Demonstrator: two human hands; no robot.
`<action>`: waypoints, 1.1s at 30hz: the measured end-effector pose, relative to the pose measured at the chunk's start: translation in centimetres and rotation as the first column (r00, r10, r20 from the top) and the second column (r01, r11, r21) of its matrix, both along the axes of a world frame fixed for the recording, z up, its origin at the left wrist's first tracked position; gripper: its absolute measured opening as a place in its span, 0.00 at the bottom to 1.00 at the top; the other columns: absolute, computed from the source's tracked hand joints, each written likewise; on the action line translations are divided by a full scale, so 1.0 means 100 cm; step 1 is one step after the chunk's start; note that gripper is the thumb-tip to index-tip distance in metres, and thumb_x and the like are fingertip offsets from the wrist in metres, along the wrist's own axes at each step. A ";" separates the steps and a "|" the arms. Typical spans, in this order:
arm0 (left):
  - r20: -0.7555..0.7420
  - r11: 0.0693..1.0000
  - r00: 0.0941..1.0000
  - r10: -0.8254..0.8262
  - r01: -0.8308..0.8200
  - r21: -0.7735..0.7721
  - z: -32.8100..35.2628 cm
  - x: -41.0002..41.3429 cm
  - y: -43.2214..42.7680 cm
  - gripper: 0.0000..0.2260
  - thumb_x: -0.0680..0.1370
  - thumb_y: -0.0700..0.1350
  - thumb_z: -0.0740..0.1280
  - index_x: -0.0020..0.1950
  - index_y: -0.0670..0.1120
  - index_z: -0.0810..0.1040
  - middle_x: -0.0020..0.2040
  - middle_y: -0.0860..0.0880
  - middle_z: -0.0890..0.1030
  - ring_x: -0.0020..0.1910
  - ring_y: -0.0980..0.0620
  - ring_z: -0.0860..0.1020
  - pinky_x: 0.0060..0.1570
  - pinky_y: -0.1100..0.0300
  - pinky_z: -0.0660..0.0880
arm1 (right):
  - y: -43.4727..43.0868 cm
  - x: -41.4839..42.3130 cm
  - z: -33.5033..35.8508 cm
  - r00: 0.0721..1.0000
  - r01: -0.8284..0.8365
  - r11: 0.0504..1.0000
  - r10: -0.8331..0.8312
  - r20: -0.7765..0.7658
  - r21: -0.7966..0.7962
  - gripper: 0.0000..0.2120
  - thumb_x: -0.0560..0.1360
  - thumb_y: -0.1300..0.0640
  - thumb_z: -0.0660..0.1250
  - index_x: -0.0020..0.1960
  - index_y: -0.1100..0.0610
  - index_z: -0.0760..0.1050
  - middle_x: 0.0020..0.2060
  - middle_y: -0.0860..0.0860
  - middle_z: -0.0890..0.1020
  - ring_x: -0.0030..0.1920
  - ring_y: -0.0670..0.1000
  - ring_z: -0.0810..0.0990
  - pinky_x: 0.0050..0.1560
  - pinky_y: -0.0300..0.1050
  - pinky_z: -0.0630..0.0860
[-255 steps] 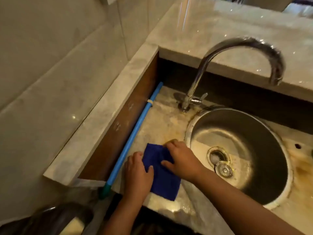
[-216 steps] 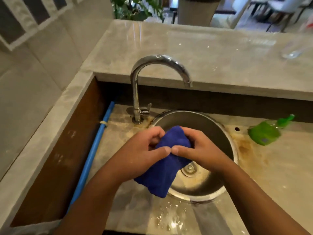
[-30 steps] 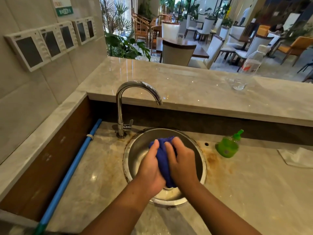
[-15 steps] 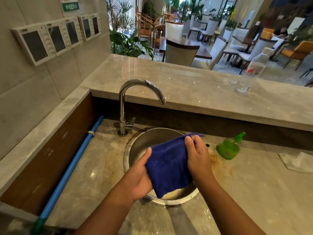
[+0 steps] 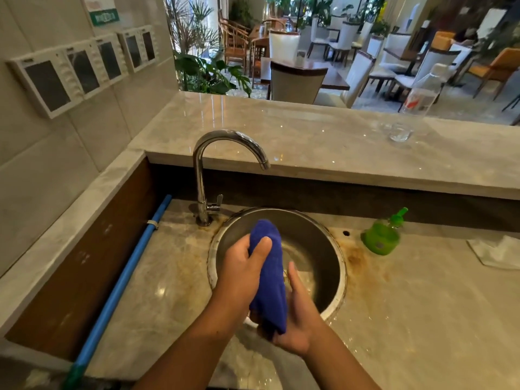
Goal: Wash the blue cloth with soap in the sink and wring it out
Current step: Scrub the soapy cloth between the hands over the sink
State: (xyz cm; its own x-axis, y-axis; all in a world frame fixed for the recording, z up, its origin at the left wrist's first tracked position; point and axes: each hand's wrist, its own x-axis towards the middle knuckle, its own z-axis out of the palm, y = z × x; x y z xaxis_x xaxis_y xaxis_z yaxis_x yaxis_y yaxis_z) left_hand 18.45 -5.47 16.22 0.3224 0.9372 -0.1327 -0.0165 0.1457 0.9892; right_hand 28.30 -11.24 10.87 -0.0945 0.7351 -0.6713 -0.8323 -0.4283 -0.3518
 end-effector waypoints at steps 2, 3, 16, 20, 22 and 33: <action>-0.004 0.998 1.000 -0.025 0.025 0.052 0.001 0.001 -0.005 0.07 0.81 0.48 0.64 0.52 0.48 0.81 0.42 0.45 0.85 0.42 0.47 0.84 0.43 0.55 0.81 | -0.002 -0.009 -0.002 0.998 -0.049 0.998 0.048 -0.028 -0.039 0.40 0.66 0.27 0.65 0.58 0.60 0.84 0.50 0.60 0.84 0.45 0.59 0.83 0.50 0.52 0.79; -0.023 0.997 0.999 -0.030 0.031 0.072 0.001 0.001 -0.006 0.07 0.81 0.48 0.64 0.52 0.48 0.81 0.42 0.46 0.86 0.42 0.48 0.84 0.43 0.56 0.81 | -0.002 -0.010 -0.004 0.999 -0.041 0.999 0.040 -0.028 -0.036 0.38 0.66 0.27 0.65 0.57 0.59 0.84 0.52 0.60 0.85 0.49 0.60 0.83 0.58 0.55 0.78; -0.353 0.976 0.917 0.187 -0.132 0.173 -0.021 -0.029 0.007 0.12 0.83 0.52 0.60 0.46 0.47 0.77 0.39 0.47 0.81 0.36 0.52 0.79 0.32 0.65 0.72 | 0.007 0.010 0.001 0.788 0.225 0.941 -0.328 0.522 0.251 0.10 0.79 0.54 0.66 0.55 0.58 0.79 0.50 0.59 0.85 0.52 0.58 0.84 0.51 0.52 0.79; -0.286 0.970 0.929 0.235 -0.204 0.133 -0.022 -0.026 0.003 0.13 0.84 0.52 0.57 0.48 0.47 0.76 0.40 0.45 0.80 0.38 0.50 0.80 0.35 0.61 0.72 | 0.010 0.001 0.007 0.811 0.162 0.959 -0.264 0.522 0.234 0.12 0.81 0.48 0.63 0.55 0.54 0.79 0.51 0.56 0.86 0.52 0.57 0.85 0.55 0.58 0.80; -0.207 0.972 0.950 0.234 -0.226 0.063 -0.022 -0.023 0.002 0.13 0.84 0.51 0.58 0.49 0.46 0.77 0.42 0.41 0.81 0.37 0.49 0.79 0.35 0.59 0.75 | 0.009 -0.008 0.005 0.830 0.147 0.973 -0.219 0.512 0.177 0.13 0.80 0.46 0.63 0.54 0.54 0.79 0.51 0.57 0.86 0.53 0.59 0.85 0.57 0.60 0.79; -0.345 0.981 0.921 0.181 -0.146 0.126 -0.038 -0.026 0.002 0.06 0.82 0.52 0.61 0.50 0.52 0.74 0.44 0.49 0.80 0.43 0.50 0.81 0.39 0.57 0.77 | 0.018 0.014 0.008 0.221 -0.023 0.974 -0.215 0.951 0.226 0.04 0.81 0.53 0.63 0.48 0.50 0.74 0.41 0.49 0.81 0.44 0.49 0.81 0.41 0.41 0.75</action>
